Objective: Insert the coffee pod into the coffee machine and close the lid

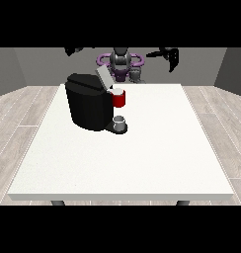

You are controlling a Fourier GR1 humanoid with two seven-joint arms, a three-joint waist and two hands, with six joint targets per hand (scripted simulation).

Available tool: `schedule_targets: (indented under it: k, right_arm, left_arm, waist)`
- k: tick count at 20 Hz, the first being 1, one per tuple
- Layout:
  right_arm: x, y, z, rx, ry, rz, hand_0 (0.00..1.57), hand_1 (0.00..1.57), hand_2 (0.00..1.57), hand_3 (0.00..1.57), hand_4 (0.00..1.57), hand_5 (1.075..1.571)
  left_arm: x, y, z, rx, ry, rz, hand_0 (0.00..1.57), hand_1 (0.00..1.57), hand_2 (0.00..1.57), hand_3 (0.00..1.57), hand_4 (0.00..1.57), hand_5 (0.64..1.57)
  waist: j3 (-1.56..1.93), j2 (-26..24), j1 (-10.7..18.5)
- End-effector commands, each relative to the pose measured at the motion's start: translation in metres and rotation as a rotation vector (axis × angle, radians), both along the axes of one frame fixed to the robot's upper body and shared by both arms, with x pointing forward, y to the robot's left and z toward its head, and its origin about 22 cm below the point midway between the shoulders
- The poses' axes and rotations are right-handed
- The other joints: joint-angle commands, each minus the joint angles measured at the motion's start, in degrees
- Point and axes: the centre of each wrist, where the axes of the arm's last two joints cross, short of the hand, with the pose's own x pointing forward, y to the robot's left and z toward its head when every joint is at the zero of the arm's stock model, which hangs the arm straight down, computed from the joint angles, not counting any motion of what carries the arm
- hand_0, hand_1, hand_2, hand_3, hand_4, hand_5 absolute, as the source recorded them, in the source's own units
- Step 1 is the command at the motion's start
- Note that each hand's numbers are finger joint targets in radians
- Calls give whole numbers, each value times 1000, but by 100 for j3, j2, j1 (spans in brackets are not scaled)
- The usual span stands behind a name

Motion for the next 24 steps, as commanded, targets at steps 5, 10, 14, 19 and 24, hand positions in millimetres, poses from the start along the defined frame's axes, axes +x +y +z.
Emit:
schedule_targets:
  k: [5,10,14,19,24]
  right_arm:
    - [20,10,31,-69,-20,97,0,0,0,0,137,1571]
    - [28,45,22,-67,-55,137,0,0,0,0,0,1571]
    - [34,22,14,-56,6,110,0,0,0,0,0,1571]
    - [51,11,31,-36,-14,134,0,0,0,0,0,1571]
    - [69,24,36,-24,-57,151,0,0,0,0,0,1571]
  left_arm:
    - [-25,-12,-20,-132,24,7,0,0,0,0,27,1571]
    - [-24,-24,-1,-127,-27,2,0,0,0,0,204,1571]
    - [-44,-19,-1,-126,-13,-32,0,0,0,0,0,1571]
    - [-55,1,8,-156,-41,29,0,0,0,0,0,1571]
    - [-60,8,21,-123,-120,47,0,0,0,0,0,1571]
  waist:
    - [1,83,383]
    - [2,411,488]
    - [3,402,762]
    - [1,768,546]
    - [1,1232,495]
